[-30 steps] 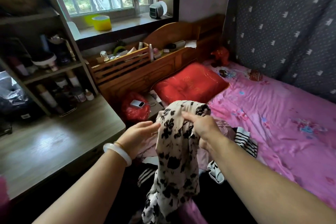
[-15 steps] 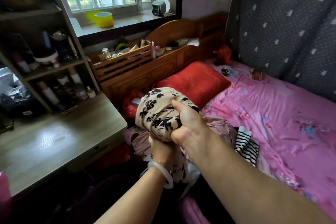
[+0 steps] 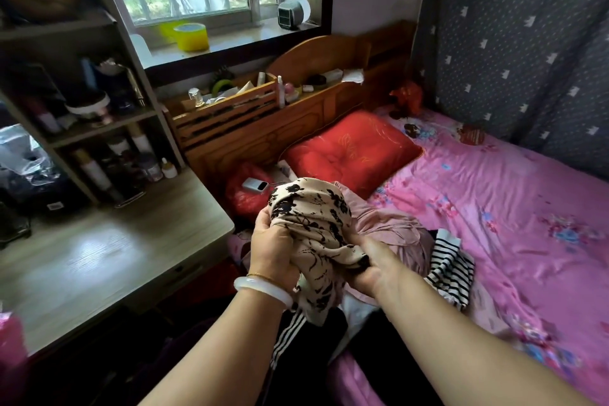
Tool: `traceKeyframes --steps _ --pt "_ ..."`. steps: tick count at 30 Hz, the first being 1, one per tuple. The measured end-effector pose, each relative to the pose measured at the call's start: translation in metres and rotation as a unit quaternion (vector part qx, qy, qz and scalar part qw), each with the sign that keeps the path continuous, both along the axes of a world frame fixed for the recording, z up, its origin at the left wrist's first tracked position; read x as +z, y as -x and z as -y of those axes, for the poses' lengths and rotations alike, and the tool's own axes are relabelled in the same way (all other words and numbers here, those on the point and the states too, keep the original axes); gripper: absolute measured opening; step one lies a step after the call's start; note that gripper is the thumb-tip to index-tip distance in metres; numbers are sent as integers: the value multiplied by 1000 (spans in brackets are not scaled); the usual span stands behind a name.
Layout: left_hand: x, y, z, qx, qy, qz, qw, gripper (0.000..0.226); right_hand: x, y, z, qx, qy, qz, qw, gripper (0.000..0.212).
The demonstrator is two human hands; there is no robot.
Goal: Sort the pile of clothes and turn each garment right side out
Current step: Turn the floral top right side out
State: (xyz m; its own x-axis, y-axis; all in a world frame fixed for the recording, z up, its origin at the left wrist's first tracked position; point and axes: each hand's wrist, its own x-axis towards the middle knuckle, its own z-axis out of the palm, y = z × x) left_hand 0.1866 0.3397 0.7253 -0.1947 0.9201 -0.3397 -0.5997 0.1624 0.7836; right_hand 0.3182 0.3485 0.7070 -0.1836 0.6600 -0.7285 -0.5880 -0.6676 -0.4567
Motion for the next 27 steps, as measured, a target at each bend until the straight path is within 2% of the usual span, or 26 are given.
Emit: traceKeyframes --steps 3,5,6,8,9,10,11,12,13,15,18,20,22,24,26,27 --pt "1 -1 4 -40 0 -3 999 39 -6 -4 6 126 9 64 990 36" --pt "0 -1 9 -67 -8 -13 998 40 -4 -11 7 193 -17 203 960 27" --pt "0 0 9 -71 -8 -19 997 40 -9 -17 2 208 -56 304 928 31" --pt "-2 1 10 -71 -8 -34 997 37 -15 -31 -10 230 -148 502 821 53" --pt "-3 2 11 -74 -7 -48 996 35 -10 -31 -13 229 -182 538 791 46" --pt "-2 3 11 -80 -7 -61 995 34 3 -29 -13 224 -221 497 809 29" --pt "-2 4 11 -91 -14 -73 993 32 15 -25 -12 234 -230 385 863 15" --pt "-2 6 12 -107 -22 -85 990 34 27 -21 -10 259 -211 250 909 11" --pt "-2 7 11 -129 -34 -102 986 39 38 -18 -6 281 -195 132 930 15" --pt "-1 6 11 -183 -74 -150 969 59 44 -14 -6 294 -202 15 934 24" --pt "1 -1 11 -311 -127 -247 909 69 32 -2 -2 237 -179 17 955 25" --pt "3 -1 13 -358 -137 -247 890 70 18 2 1 196 -151 16 969 29" --pt "2 13 14 -313 -104 -162 930 72 6 0 3 163 -130 15 978 31" --pt "-6 38 10 -173 -69 -133 973 65 0 -2 2 129 -119 9 984 17" --pt "-21 65 8 -73 21 -184 980 59 0 -4 -1 110 -134 -2 985 13" --pt "-30 75 11 -78 74 -166 980 58 2 -3 -2 115 -144 -8 983 14"
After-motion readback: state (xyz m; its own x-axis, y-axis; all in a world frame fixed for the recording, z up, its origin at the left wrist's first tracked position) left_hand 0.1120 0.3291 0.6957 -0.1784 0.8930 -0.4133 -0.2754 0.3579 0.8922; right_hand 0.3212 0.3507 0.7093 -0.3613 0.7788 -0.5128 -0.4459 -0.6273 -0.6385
